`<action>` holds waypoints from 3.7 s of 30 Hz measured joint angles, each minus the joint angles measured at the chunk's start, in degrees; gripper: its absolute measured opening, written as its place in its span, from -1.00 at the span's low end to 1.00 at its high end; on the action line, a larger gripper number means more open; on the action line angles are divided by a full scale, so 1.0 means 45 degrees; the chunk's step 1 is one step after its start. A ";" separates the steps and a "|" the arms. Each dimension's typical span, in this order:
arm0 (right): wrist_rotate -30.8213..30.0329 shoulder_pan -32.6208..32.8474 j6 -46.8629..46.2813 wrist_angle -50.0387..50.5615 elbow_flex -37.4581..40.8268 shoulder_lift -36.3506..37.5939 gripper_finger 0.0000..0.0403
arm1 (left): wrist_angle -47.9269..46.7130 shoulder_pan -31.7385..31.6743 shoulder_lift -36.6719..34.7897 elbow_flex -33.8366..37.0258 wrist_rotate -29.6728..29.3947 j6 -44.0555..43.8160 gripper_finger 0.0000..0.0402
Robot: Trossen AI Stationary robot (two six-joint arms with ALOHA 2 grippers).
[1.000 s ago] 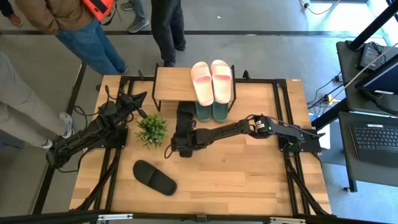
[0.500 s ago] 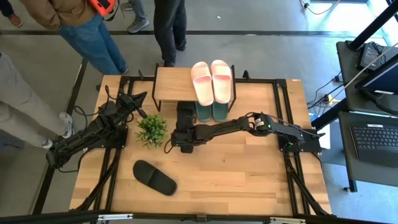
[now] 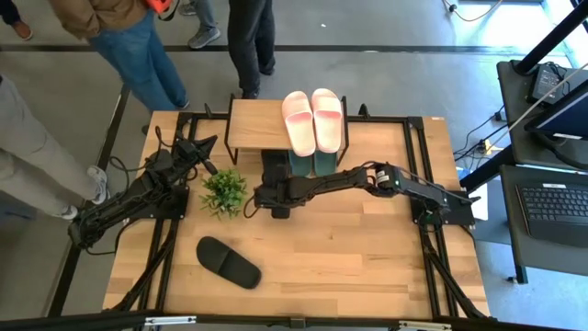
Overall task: Pick and place slides into the shelf
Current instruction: Put the top black slide under the shelf, then put the black slide under the shelf
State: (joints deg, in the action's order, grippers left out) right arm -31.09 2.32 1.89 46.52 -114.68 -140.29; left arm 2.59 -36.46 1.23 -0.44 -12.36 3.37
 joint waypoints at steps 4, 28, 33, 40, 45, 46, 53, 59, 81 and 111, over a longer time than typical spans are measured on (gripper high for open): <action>0.0020 -0.0128 0.0348 0.0076 -0.0001 0.0000 -0.92 | 0.0000 0.0001 -0.0001 -0.0002 0.0000 -0.0051 -1.00; 0.0019 -0.1089 0.0359 0.0156 -0.0003 0.0000 -0.92 | 0.0000 0.0002 0.0000 0.0002 0.0003 -0.0052 -1.00; 0.0021 -0.1188 0.0400 0.0308 -0.0003 0.0000 -0.92 | 0.0000 0.0000 0.0002 0.0002 0.0000 -0.0052 -1.00; -0.0012 -0.1186 0.0650 0.0280 -0.0003 0.0000 -0.92 | 0.0000 0.0003 0.0001 -0.0001 0.0005 -0.0406 -1.00; -0.0024 -0.1159 0.0283 0.0188 -0.0003 0.0000 -0.86 | 0.0000 0.0003 -0.0002 -0.0002 0.0000 -0.0397 -1.00; -0.0024 -0.1159 0.0253 0.0166 -0.0003 0.0000 -0.84 | 0.0000 0.0003 0.0001 -0.0001 0.0000 -0.0392 -1.00; -0.0093 -0.1204 0.0410 -0.0279 0.0002 0.0000 -0.79 | 0.0000 0.0003 0.0002 -0.0001 0.0000 -0.0392 -1.00; -0.0299 -0.1315 0.0650 -0.0762 0.0002 -0.0005 -0.79 | 0.0000 0.0002 0.0000 0.0000 -0.0002 -0.0387 -1.00; -0.0318 -0.1269 0.0473 -0.0525 -0.0042 -0.0005 -0.49 | 0.0000 0.0003 0.0000 0.0002 0.0000 -0.0382 -1.00; 0.1591 0.0457 -0.0757 0.0332 -0.0173 0.0761 -0.02 | 0.0000 0.0003 -0.0003 -0.0002 0.0005 -0.0382 -1.00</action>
State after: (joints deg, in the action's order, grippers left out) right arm -23.93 4.38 -1.51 48.01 -115.46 -136.86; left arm 2.59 -36.45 1.21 -0.45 -12.34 1.65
